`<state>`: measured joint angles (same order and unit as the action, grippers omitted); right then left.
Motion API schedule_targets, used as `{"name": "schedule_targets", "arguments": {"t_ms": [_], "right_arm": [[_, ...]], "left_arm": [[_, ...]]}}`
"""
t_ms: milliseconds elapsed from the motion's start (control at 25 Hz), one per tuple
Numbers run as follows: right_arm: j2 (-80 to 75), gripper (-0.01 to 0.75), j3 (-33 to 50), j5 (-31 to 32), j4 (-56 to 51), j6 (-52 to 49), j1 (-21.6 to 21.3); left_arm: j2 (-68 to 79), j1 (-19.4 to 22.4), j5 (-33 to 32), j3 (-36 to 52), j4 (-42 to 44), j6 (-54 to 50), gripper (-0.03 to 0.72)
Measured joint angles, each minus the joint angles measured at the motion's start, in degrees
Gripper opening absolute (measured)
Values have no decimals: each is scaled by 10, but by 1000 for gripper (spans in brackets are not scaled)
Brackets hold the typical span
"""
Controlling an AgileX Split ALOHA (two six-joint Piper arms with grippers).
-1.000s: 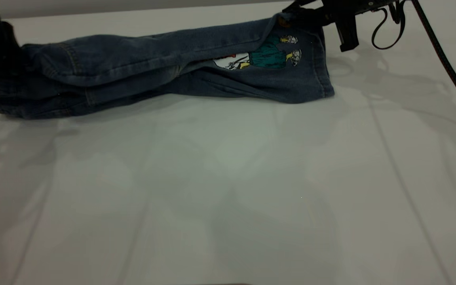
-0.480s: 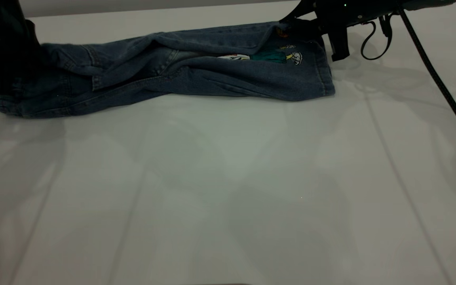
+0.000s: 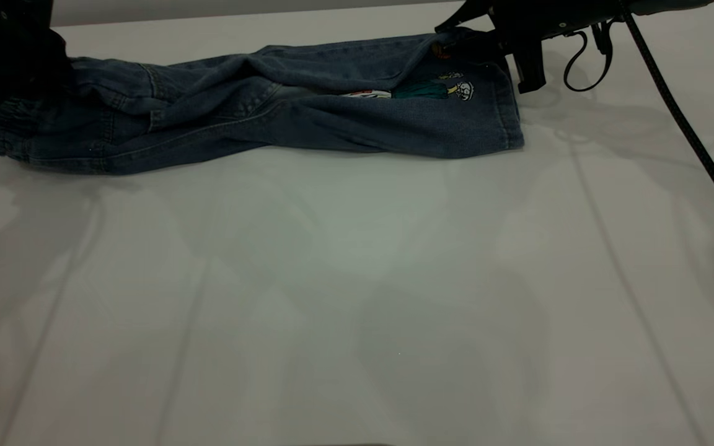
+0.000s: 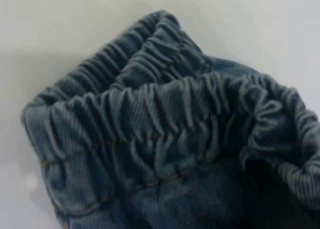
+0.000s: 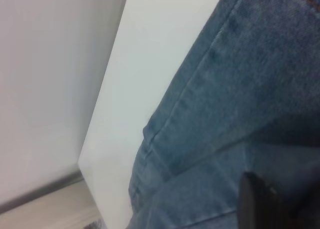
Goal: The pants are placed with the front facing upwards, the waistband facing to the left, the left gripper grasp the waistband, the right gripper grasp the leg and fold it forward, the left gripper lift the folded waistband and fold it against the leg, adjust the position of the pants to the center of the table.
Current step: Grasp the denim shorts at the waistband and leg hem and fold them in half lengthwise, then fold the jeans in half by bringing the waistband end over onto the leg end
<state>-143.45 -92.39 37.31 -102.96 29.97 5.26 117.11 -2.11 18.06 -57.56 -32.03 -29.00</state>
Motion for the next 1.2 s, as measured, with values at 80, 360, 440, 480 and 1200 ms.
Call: {"name": "schedule_targets", "arguments": {"t_ms": [80,360,440,480,1200], "right_arm": [[0,190,0,7,0,10,0],[13,410,0,33,1,72,0],[20,442,0,41,1,83,0],[23,451,0,47,1,88,0],[75,462,0,177,208,137,17]], "left_arm": [[0,0,0,0,29,0,162],[0,0,0,0,86,-16,464],[0,0,0,0,81,-44,521],[0,2,0,0,80,-61,533],[-145,23,-245,0,434,-30,531]]}}
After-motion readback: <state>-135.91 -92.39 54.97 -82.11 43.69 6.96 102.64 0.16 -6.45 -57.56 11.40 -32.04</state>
